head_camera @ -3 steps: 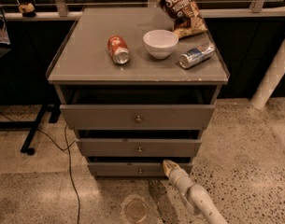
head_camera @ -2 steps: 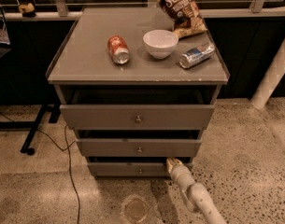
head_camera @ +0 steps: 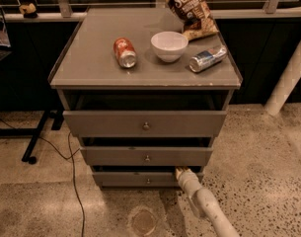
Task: Open bottom drawer
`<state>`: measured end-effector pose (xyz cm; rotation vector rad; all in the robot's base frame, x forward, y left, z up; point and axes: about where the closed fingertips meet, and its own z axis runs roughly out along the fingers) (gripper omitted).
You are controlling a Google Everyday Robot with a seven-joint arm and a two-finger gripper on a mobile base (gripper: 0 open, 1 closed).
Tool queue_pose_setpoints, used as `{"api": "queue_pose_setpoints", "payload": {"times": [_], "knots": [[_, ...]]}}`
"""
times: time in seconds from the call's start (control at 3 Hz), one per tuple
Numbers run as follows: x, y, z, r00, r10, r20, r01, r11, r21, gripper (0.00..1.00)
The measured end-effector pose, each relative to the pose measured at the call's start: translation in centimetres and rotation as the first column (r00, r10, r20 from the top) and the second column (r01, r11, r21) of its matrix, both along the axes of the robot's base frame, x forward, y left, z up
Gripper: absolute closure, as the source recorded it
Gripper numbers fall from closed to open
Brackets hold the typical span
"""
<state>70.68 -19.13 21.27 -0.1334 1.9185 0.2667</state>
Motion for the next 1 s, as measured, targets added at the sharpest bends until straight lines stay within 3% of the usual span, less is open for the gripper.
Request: {"api": "queue_pose_setpoints", "payload": {"times": [0.33,1.0], "knots": [[0.0,0.0,0.0,1.0,0.001,-0.001,-0.001,1.0,0.0,1.0],[0.0,-0.4,-1.8,0.9977,-0.001,-0.067,-0.002,0.999,-0.034,1.0]]}}
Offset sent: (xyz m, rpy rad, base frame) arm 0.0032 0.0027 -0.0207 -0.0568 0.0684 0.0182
